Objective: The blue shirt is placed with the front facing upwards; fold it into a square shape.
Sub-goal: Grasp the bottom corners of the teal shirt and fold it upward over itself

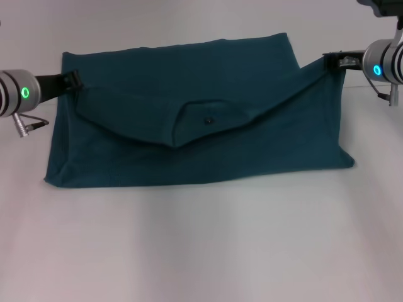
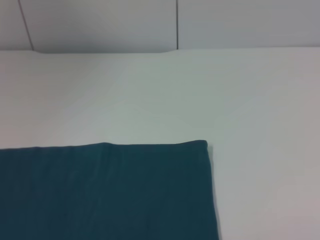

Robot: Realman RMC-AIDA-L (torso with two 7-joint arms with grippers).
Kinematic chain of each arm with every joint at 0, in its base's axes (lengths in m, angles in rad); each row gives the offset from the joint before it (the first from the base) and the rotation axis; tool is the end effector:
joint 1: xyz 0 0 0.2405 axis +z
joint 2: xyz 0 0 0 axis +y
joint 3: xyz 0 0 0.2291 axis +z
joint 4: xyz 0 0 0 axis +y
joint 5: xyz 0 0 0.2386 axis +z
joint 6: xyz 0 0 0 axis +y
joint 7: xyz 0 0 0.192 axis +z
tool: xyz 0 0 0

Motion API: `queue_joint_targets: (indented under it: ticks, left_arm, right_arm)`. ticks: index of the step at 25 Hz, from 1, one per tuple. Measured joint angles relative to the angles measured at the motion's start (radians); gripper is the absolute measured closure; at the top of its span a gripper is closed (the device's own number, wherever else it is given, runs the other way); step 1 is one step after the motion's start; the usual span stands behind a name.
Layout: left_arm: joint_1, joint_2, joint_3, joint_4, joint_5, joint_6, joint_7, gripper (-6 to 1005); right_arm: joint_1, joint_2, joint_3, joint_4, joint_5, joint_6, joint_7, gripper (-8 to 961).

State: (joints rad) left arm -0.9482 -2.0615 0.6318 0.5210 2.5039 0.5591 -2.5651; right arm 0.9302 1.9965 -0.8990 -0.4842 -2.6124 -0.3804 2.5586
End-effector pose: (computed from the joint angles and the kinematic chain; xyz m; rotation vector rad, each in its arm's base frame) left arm -0.2350 0.5417 0.0094 -1.7211 -1.4046 -0.4696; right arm 0.2501 0.5557 0.0352 -1.7616 1.0358 0.1941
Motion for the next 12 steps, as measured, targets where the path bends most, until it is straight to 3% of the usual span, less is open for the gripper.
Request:
queue_joint_targets:
  ticks: [12]
  left_arm:
    - [0.016, -0.021, 0.012, -0.003, 0.005, -0.015, 0.013, 980]
  right_arm:
    - [0.026, 0.002, -0.106, 0.078, -0.009, 0.045, 0.0, 911]
